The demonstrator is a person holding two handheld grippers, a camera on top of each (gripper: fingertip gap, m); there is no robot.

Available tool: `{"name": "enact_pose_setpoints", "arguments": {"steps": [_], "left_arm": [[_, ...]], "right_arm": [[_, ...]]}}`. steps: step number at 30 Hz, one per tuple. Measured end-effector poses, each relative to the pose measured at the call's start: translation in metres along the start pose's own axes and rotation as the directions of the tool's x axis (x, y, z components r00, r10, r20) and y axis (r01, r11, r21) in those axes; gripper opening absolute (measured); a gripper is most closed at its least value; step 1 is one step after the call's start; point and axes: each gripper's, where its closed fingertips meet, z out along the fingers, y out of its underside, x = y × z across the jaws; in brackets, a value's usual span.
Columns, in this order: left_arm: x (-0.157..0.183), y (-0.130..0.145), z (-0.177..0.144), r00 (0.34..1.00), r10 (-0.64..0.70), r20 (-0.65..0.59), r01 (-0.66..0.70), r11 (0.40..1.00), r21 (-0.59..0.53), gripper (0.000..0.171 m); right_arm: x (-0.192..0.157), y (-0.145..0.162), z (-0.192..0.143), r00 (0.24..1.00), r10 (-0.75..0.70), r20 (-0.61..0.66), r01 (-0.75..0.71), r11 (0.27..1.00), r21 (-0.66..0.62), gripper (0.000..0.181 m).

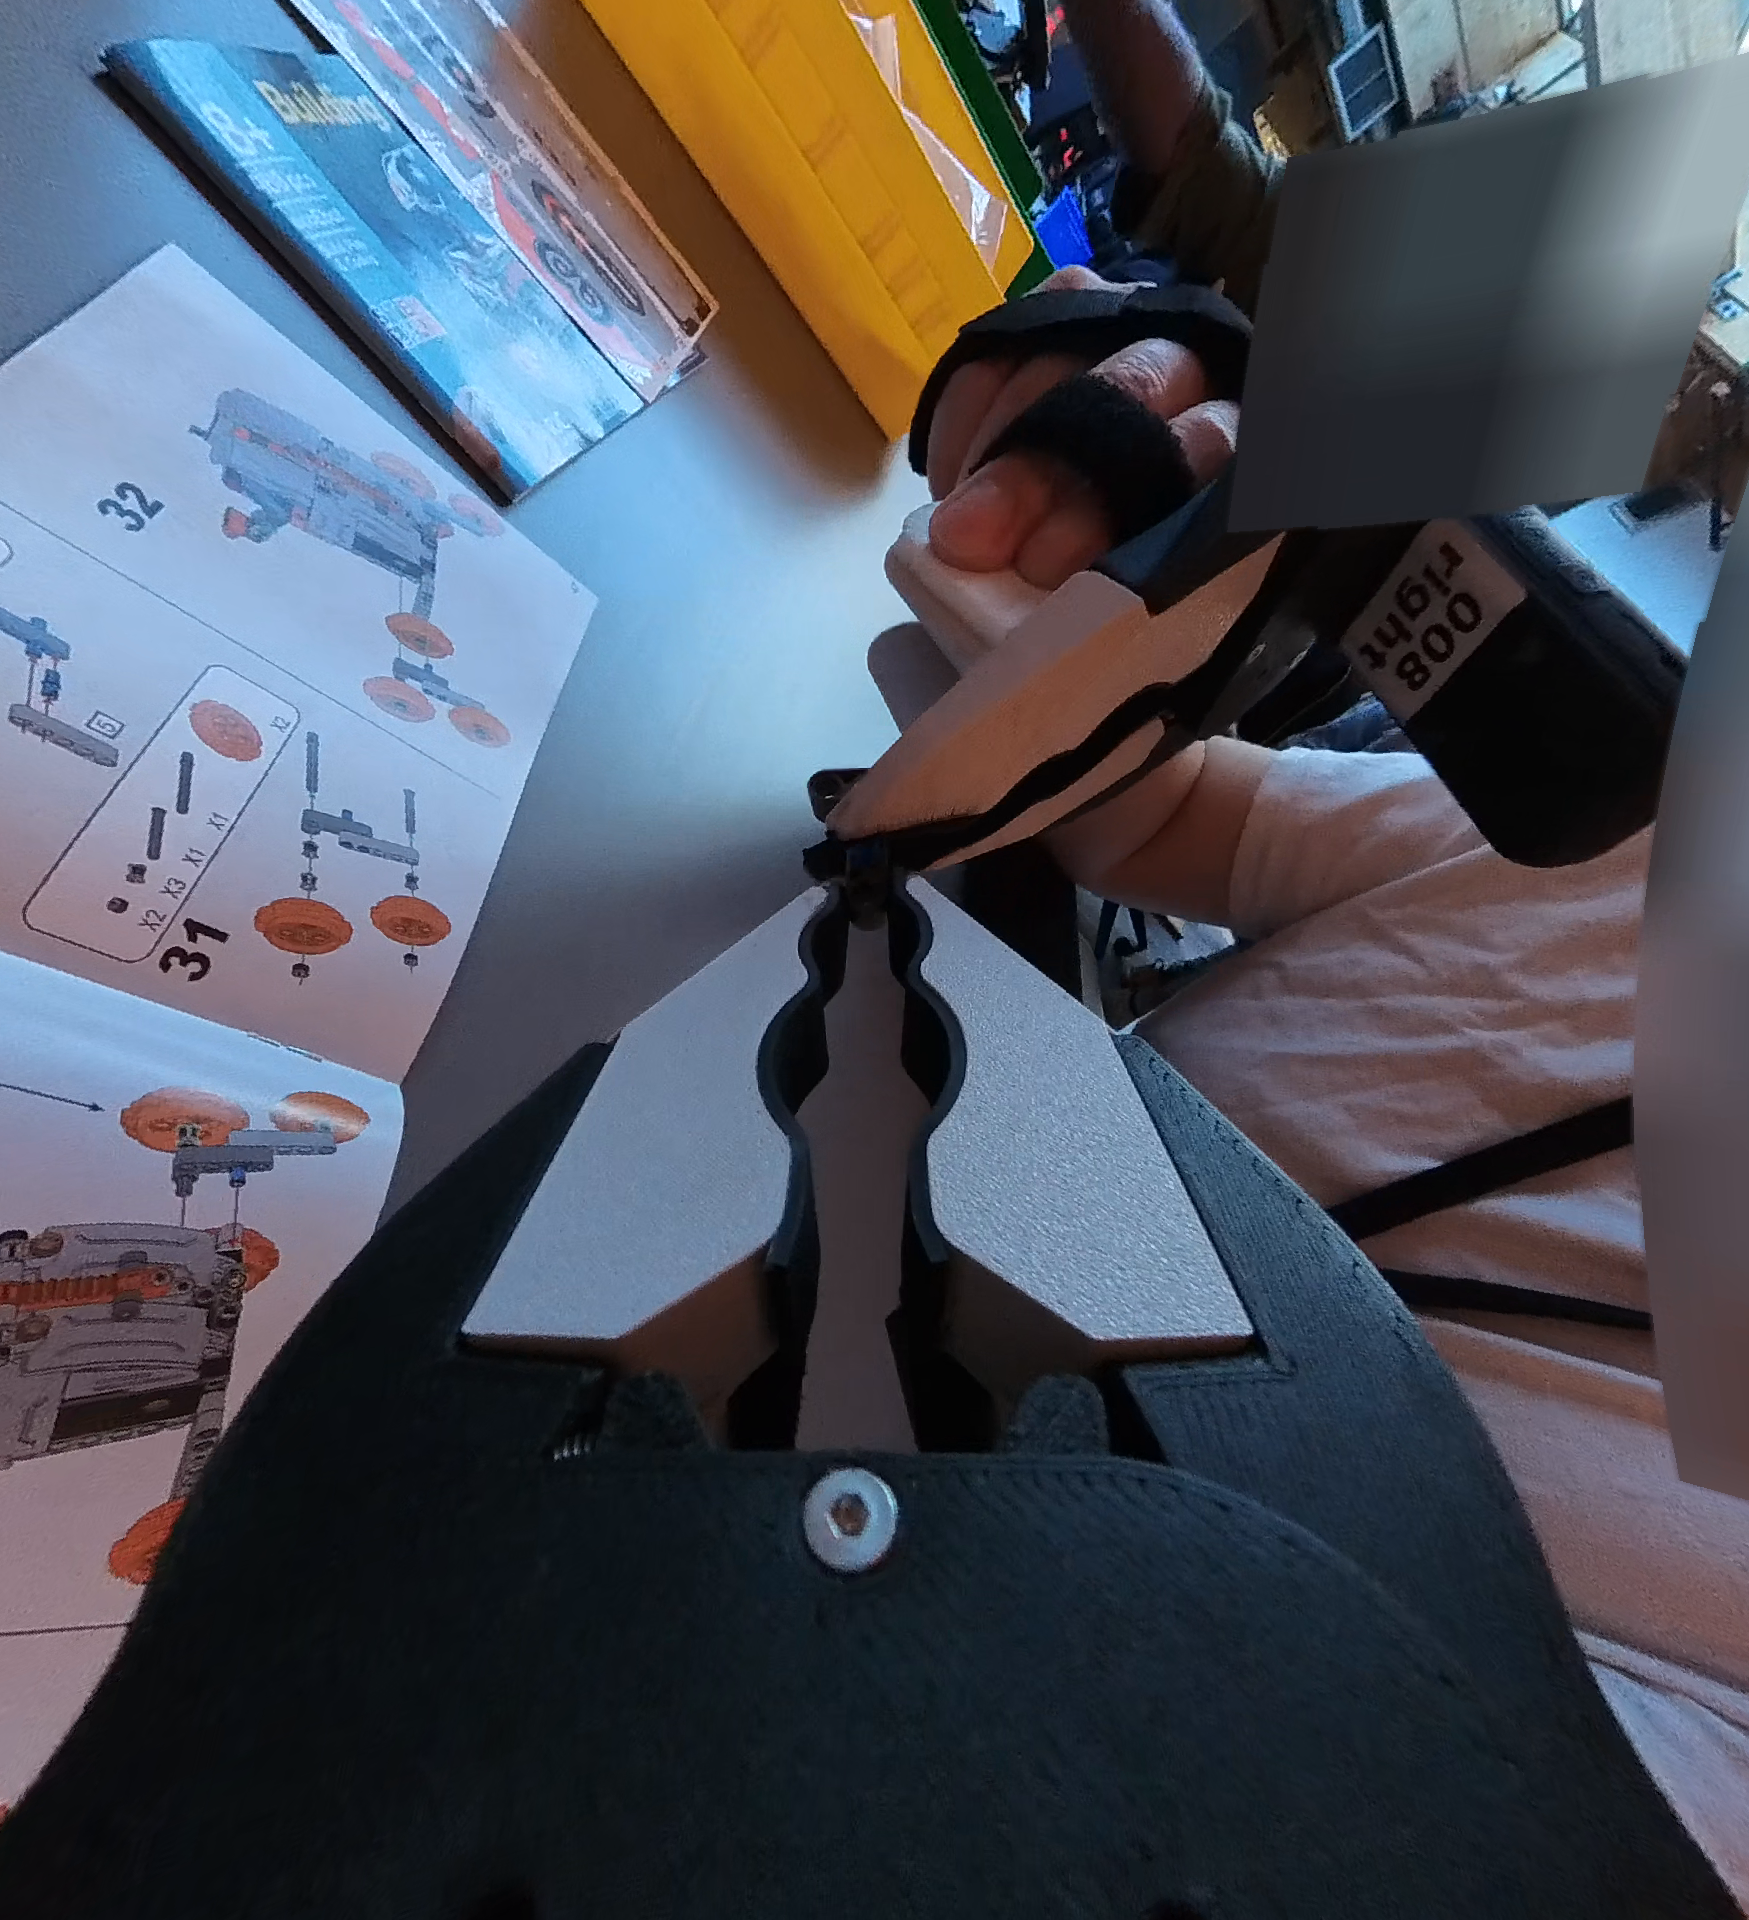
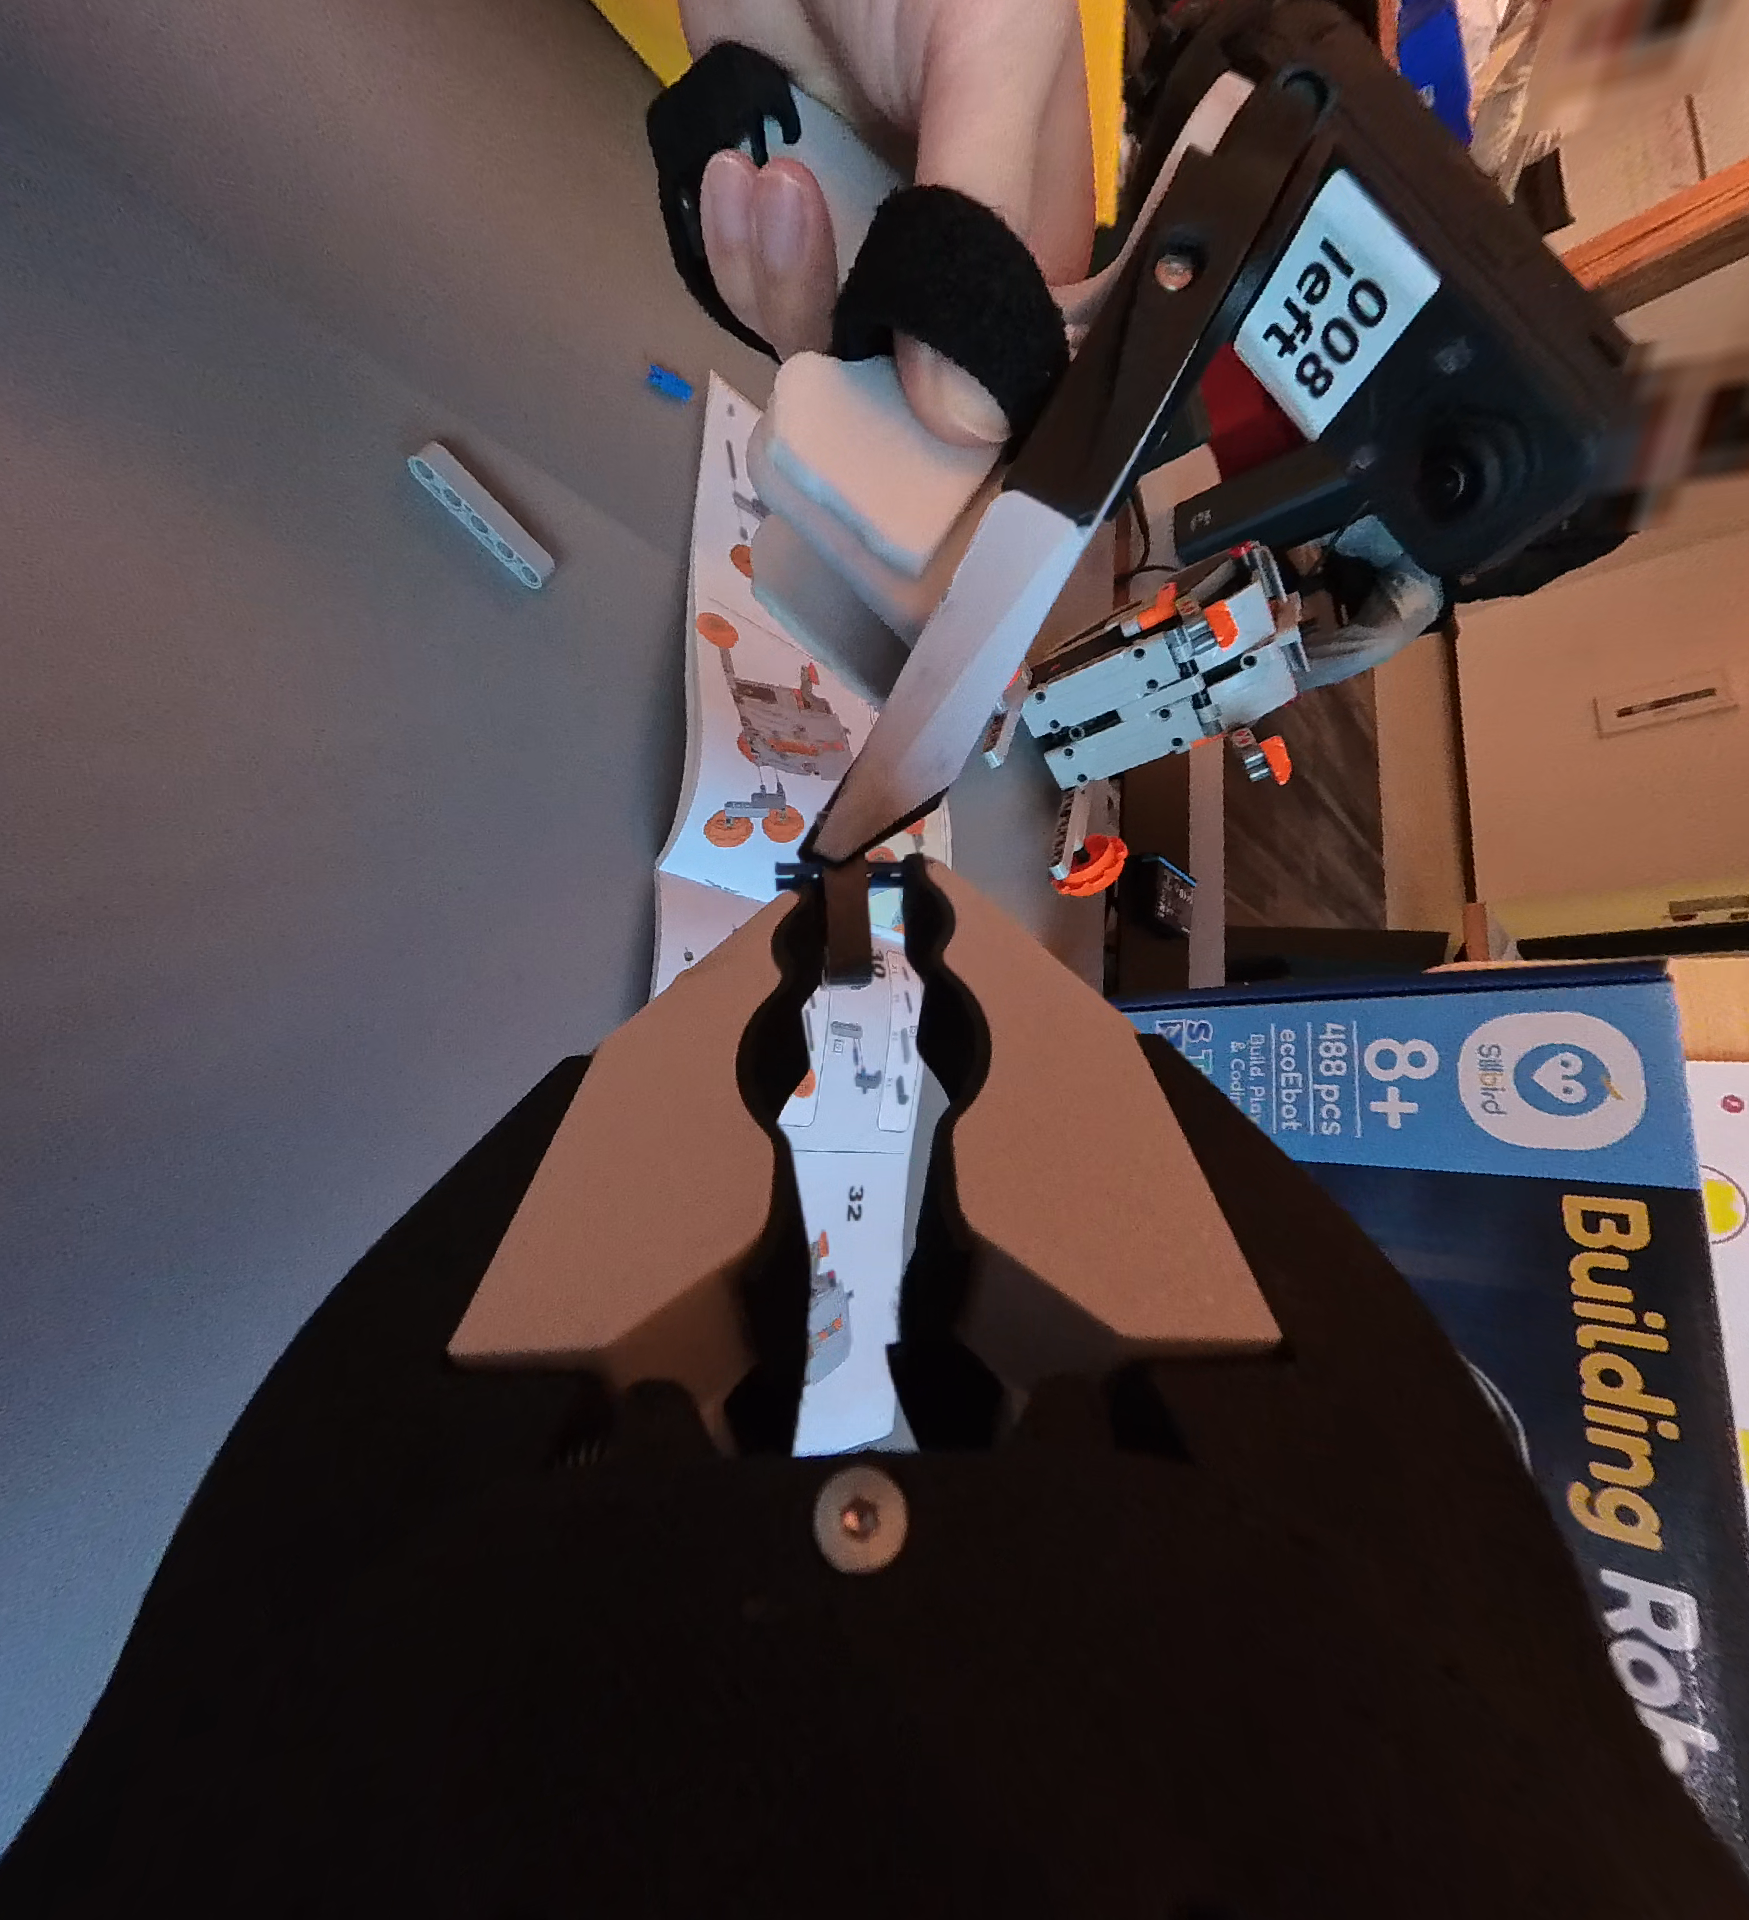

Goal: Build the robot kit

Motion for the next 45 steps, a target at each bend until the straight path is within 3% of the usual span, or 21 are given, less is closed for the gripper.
{"name": "enact_pose_setpoints", "arguments": {"steps": [5, 9, 12, 15, 18, 20, 22, 24, 26, 27, 29, 30, 33, 34, 35, 37, 40, 43, 45], "left_arm": [[-0.001, -0.004, -0.006, 1.0, -0.022, -0.01, 0.022, 0.999, 0.039, 0.004], [-0.002, 0.005, -0.001, 1.0, -0.003, 0.006, 0.003, 1.0, -0.013, 0.004], [-0.001, -0.013, -0.008, 1.0, 0.001, 0.006, -0.001, 0.996, 0.09, 0.004], [0.0, -0.033, -0.022, 0.99, 0.114, 0.077, -0.128, 0.971, 0.204, 0.005], [0.025, -0.053, -0.039, 0.926, 0.346, 0.154, -0.378, 0.871, 0.315, 0.004], [0.04, -0.06, -0.049, 0.821, 0.498, 0.28, -0.57, 0.751, 0.335, 0.004], [0.049, -0.058, -0.054, 0.697, 0.603, 0.388, -0.713, 0.642, 0.283, 0.005], [0.047, -0.061, -0.061, 0.524, 0.658, 0.541, -0.838, 0.513, 0.187, 0.005], [0.05, -0.062, -0.063, 0.34, 0.701, 0.627, -0.927, 0.362, 0.097, 0.005], [0.049, -0.06, -0.063, 0.293, 0.711, 0.639, -0.941, 0.332, 0.062, 0.005], [0.043, -0.059, -0.06, 0.288, 0.712, 0.64, -0.936, 0.351, 0.031, 0.005], [0.04, -0.058, -0.058, 0.294, 0.717, 0.632, -0.932, 0.361, 0.025, 0.005], [0.036, -0.05, -0.052, 0.322, 0.744, 0.585, -0.921, 0.389, 0.013, 0.005], [0.036, -0.045, -0.049, 0.334, 0.761, 0.556, -0.917, 0.398, 0.006, 0.005], [0.039, -0.035, -0.043, 0.363, 0.792, 0.491, -0.912, 0.41, 0.012, 0.005], [0.042, -0.015, -0.034, 0.417, 0.829, 0.372, -0.896, 0.444, 0.015, 0.005], [0.035, -0.007, -0.032, 0.365, 0.858, 0.362, -0.912, 0.407, -0.047, 0.005], [0.035, -0.004, -0.03, 0.339, 0.872, 0.353, -0.918, 0.389, -0.078, 0.005], [0.039, -0.004, -0.03, 0.331, 0.877, 0.349, -0.924, 0.376, -0.068, 0.005]], "right_arm": [[0.005, -0.001, 0.003, 0.999, -0.004, -0.037, 0.003, 1.0, -0.016, 0.017], [-0.003, -0.001, 0.002, 1.0, -0.021, 0.005, 0.021, 1.0, -0.001, 0.015], [0.017, 0.001, 0.001, 0.994, 0.067, -0.087, -0.066, 0.998, 0.019, 0.016], [0.047, 0.018, -0.008, 0.965, 0.136, -0.222, -0.14, 0.99, 0.001, 0.047], [0.061, 0.028, -0.018, 0.915, 0.341, -0.215, -0.324, 0.94, 0.109, 0.046], [0.067, 0.024, -0.022, 0.832, 0.542, -0.116, -0.507, 0.829, 0.234, 0.041], [0.062, 0.007, -0.025, 0.72, 0.685, 0.113, -0.68, 0.662, 0.314, 0.037], [0.06, -0.01, -0.03, 0.562, 0.755, 0.337, -0.822, 0.465, 0.329, 0.03], [0.07, -0.022, -0.038, 0.356, 0.771, 0.528, -0.926, 0.214, 0.312, 0.027], [0.077, -0.026, -0.044, 0.267, 0.752, 0.603, -0.948, 0.093, 0.304, 0.023], [0.091, -0.026, -0.049, 0.144, 0.722, 0.676, -0.952, -0.085, 0.294, 0.016], [0.091, -0.024, -0.048, 0.139, 0.732, 0.667, -0.951, -0.088, 0.295, 0.017], [0.086, -0.02, -0.046, 0.285, 0.777, 0.561, -0.93, 0.083, 0.359, 0.018], [0.085, -0.02, -0.046, 0.301, 0.778, 0.551, -0.928, 0.108, 0.355, 0.017], [0.08, -0.023, -0.047, 0.284, 0.763, 0.581, -0.942, 0.107, 0.319, 0.015], [0.059, -0.031, -0.046, 0.162, 0.697, 0.699, -0.986, 0.084, 0.144, 0.019], [0.03, -0.042, -0.045, -0.017, 0.598, 0.802, -0.995, 0.072, -0.075, 0.022], [0.034, -0.041, -0.041, -0.066, 0.587, 0.807, -0.996, 0.013, -0.091, 0.021], [0.033, -0.03, -0.033, -0.047, 0.656, 0.753, -0.996, 0.031, -0.089, 0.022]]}}
